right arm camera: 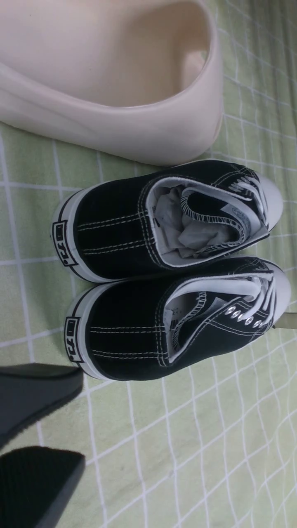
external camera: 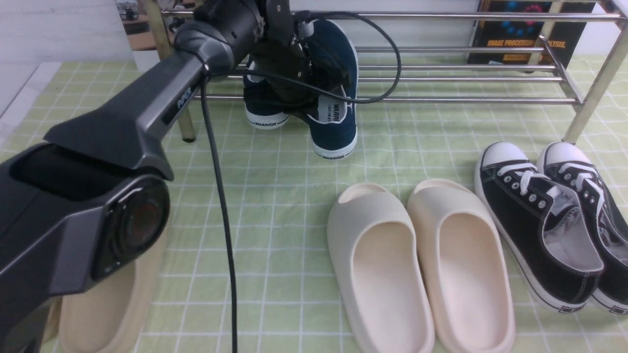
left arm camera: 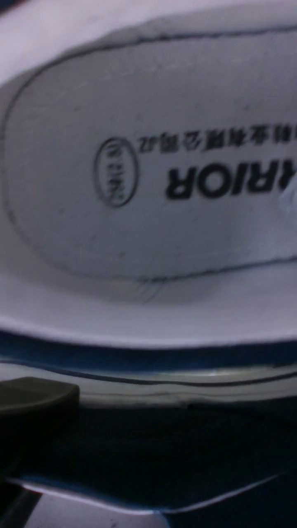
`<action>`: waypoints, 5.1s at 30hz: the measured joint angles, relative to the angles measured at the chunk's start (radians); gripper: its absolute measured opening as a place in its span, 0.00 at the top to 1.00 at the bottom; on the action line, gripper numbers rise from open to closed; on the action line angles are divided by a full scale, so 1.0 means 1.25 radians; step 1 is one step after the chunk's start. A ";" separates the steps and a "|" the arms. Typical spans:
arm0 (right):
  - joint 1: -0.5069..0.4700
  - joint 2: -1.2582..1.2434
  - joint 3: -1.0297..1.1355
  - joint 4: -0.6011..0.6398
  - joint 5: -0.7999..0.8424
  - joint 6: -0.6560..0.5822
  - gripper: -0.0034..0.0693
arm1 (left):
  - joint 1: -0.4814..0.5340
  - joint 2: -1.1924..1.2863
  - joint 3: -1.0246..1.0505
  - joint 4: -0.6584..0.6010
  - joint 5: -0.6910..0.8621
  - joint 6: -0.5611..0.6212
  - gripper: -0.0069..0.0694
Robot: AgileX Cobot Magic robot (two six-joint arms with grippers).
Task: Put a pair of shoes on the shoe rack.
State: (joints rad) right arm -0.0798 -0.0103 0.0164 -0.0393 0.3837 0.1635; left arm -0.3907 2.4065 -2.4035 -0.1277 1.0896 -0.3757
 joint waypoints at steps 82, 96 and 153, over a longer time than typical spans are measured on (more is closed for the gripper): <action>0.000 0.000 0.000 0.000 0.000 0.000 0.61 | -0.020 -0.159 0.008 0.092 0.122 0.124 0.93; 0.000 0.000 0.000 0.000 0.000 0.000 0.61 | -0.020 -0.734 0.191 0.141 0.129 0.119 0.93; 0.000 0.000 0.000 0.000 0.000 0.000 0.61 | 0.305 -1.932 1.749 0.148 -0.551 -0.014 0.93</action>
State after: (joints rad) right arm -0.0798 -0.0103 0.0164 -0.0393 0.3837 0.1635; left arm -0.0091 -0.0090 -0.2168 0.0571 0.4007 -0.3932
